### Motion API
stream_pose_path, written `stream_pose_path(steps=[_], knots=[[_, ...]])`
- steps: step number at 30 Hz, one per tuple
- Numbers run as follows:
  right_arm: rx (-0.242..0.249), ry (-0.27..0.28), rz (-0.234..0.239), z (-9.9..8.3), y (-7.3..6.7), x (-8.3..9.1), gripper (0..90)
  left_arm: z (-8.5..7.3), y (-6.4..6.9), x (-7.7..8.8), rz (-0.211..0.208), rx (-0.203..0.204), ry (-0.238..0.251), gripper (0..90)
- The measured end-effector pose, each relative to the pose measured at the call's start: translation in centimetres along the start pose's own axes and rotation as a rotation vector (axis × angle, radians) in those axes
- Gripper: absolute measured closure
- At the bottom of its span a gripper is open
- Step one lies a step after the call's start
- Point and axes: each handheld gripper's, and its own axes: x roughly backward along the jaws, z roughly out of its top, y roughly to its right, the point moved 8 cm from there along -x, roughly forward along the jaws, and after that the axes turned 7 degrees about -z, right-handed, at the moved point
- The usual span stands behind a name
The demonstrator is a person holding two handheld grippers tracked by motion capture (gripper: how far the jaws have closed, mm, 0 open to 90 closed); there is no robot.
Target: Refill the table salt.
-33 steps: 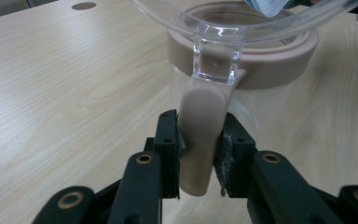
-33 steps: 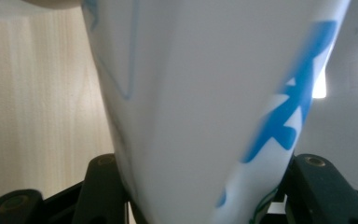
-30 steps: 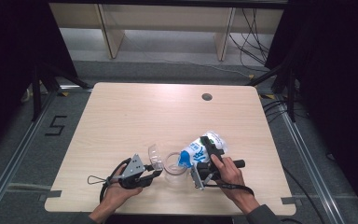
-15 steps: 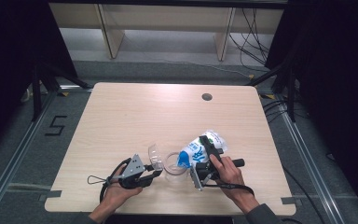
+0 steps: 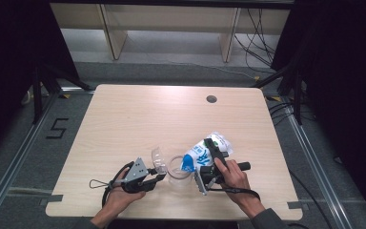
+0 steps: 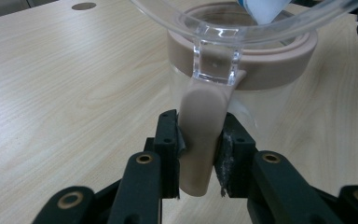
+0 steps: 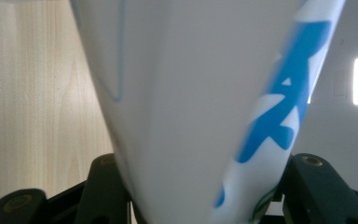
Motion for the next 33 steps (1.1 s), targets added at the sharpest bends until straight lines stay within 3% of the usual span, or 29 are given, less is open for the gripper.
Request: stream_pose_path(steps=[6, 7, 9, 13, 15, 16, 22, 23, 24, 25, 28, 29, 30, 33], knots=[[-0.001, -0.004, 0.0, -0.01, -0.01, 0.0, 51.9, -0.02, 0.05, -0.02, 0.001, 0.01, 0.002, 71.9], [-0.007, -0.006, -0.001, -0.03, -0.04, 0.03, 51.8, 0.02, 0.01, -0.03, -0.003, -0.004, 0.002, 71.9], [-0.007, -0.003, -0.003, 0.0, -0.04, 0.04, 51.8, -0.03, 0.08, -0.03, 0.001, 0.016, 0.003, 71.8], [-0.01, -0.009, -0.009, -0.01, -0.02, 0.11, 51.9, 0.02, 0.02, -0.05, -0.004, -0.002, 0.004, 71.8], [0.045, 0.016, -0.019, 0.21, 0.46, -0.03, 51.9, -0.02, 0.04, -0.03, 0.002, 0.008, 0.002, 71.8], [0.049, 0.018, -0.02, 0.22, 0.54, -0.03, 51.8, 0.01, 0.02, -0.03, -0.001, 0.002, 0.003, 71.8], [0.032, 0.02, -0.023, 0.24, 0.46, -0.04, 51.9, 0.02, 0.03, -0.05, -0.004, 0.0, 0.004, 71.6], [0.015, 0.027, -0.024, 0.35, 0.36, -0.08, 51.9, 0.02, 0.03, -0.05, -0.004, 0.0, 0.003, 71.6], [0.029, 0.045, -0.033, 0.49, 0.56, -0.17, 51.9, 0.03, 0.01, -0.05, -0.006, -0.005, 0.003, 71.6], [-0.002, 0.039, -0.035, 0.43, 0.36, -0.14, 51.9, 0.02, 0.02, -0.04, -0.004, 0.0, 0.003, 71.6], [0.002, 0.034, -0.034, 0.39, 0.38, -0.11, 51.9, 0.0, 0.02, 0.01, 0.0, 0.003, 0.0, 71.6], [0.007, 0.048, -0.04, 0.46, 0.45, -0.22, 51.9, 0.0, 0.01, 0.02, 0.0, 0.002, 0.0, 71.6], [0.073, 0.041, -0.026, 0.42, 0.78, -0.15, 51.9, 0.0, 0.02, 0.02, 0.0, 0.002, 0.0, 71.7], [0.065, 0.033, -0.03, 0.3, 0.69, -0.13, 51.9, 0.0, 0.01, 0.01, 0.0, 0.002, 0.0, 71.6]])
